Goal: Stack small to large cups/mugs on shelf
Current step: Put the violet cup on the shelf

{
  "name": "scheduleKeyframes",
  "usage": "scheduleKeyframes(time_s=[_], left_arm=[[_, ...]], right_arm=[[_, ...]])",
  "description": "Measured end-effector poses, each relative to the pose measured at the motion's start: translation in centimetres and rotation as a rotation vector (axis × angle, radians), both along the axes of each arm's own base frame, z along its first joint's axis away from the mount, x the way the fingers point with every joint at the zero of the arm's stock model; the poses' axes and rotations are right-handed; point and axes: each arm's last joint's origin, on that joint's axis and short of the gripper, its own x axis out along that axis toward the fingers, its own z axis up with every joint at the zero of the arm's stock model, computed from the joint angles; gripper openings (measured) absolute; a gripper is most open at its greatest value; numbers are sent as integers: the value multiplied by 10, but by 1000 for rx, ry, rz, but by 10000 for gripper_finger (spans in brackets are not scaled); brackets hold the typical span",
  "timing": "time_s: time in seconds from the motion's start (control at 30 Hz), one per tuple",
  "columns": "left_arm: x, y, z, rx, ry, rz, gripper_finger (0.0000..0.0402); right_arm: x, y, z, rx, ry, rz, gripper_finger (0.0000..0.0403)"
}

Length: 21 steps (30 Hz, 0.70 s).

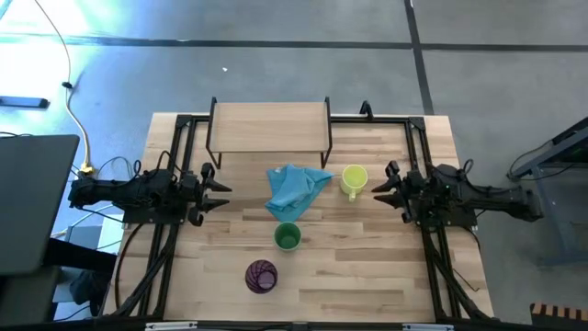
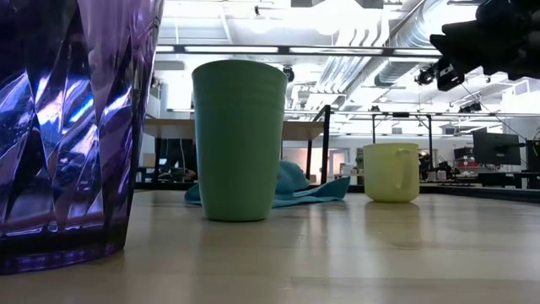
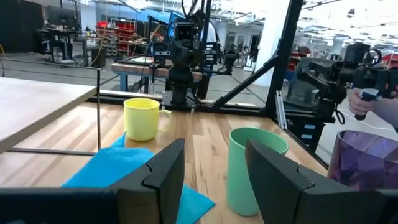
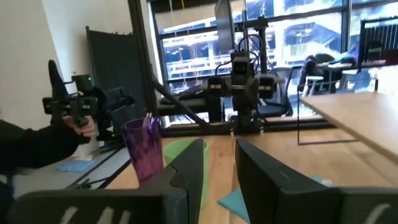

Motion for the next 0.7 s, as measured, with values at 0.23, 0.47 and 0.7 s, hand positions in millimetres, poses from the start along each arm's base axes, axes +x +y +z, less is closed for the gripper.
scheduleKeyframes(time_s=[0.23, 0.47, 0.7], left_arm=[[0, 0, 0, -32, -1, -1, 156], [0, 0, 0, -44, -1, -1, 156], [0, 0, 1, -43, -10, -2, 157]], right_arm=[[5, -1, 14, -98, 44, -10, 83], [25, -1, 49, -134, 170, -11, 83], [62, 4, 76, -188, 268, 50, 83]])
